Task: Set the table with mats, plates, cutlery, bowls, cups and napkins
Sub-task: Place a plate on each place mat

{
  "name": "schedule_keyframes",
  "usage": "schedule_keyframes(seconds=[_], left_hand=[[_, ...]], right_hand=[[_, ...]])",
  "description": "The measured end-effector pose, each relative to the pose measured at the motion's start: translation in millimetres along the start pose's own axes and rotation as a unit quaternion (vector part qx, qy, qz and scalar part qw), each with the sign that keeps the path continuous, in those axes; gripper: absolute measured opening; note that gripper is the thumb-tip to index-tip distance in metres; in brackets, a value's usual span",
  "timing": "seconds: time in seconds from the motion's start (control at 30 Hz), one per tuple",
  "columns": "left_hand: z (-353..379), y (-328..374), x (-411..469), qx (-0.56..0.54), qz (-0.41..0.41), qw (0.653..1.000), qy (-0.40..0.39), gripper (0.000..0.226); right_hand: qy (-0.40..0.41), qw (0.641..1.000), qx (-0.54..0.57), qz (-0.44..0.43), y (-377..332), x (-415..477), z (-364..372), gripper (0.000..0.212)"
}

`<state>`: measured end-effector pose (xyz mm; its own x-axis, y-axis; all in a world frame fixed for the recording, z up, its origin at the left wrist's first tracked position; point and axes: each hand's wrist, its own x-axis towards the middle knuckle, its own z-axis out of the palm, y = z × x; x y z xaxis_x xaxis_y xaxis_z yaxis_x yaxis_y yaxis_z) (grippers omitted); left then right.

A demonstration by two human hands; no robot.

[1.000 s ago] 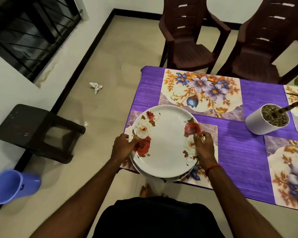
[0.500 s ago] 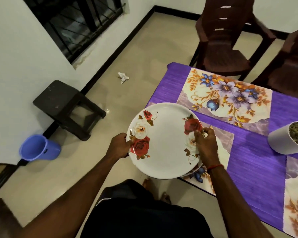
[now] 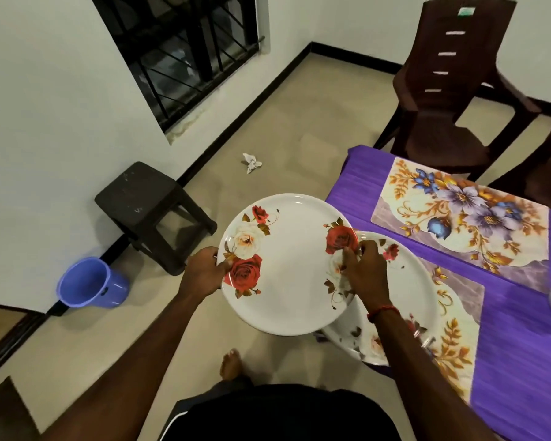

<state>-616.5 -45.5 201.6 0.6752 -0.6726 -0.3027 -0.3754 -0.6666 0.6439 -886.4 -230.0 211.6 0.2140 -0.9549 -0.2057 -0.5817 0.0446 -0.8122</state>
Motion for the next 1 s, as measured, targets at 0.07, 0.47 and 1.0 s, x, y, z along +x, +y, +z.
schedule_keyframes(seconds=[0.07,0.47,1.0], left_hand=[[-18.0,-9.6,13.9,0.014,0.012,1.000,0.005,0.035],[-113.1,-63.3,76.4,0.007,0.043,0.999,0.019,0.031],[-148.7,-41.8,227.3,-0.012,0.023,1.000,-0.001,0.044]], right_hand=[[0.007,1.000,-0.005,0.001,-13.7,-3.2,20.4,0.016],[0.061,0.998,-0.033,0.005,-84.8,-12.8,126.5,0.016],[0.127,0.992,-0.006,0.021,-135.8,88.0,195.1,0.026]])
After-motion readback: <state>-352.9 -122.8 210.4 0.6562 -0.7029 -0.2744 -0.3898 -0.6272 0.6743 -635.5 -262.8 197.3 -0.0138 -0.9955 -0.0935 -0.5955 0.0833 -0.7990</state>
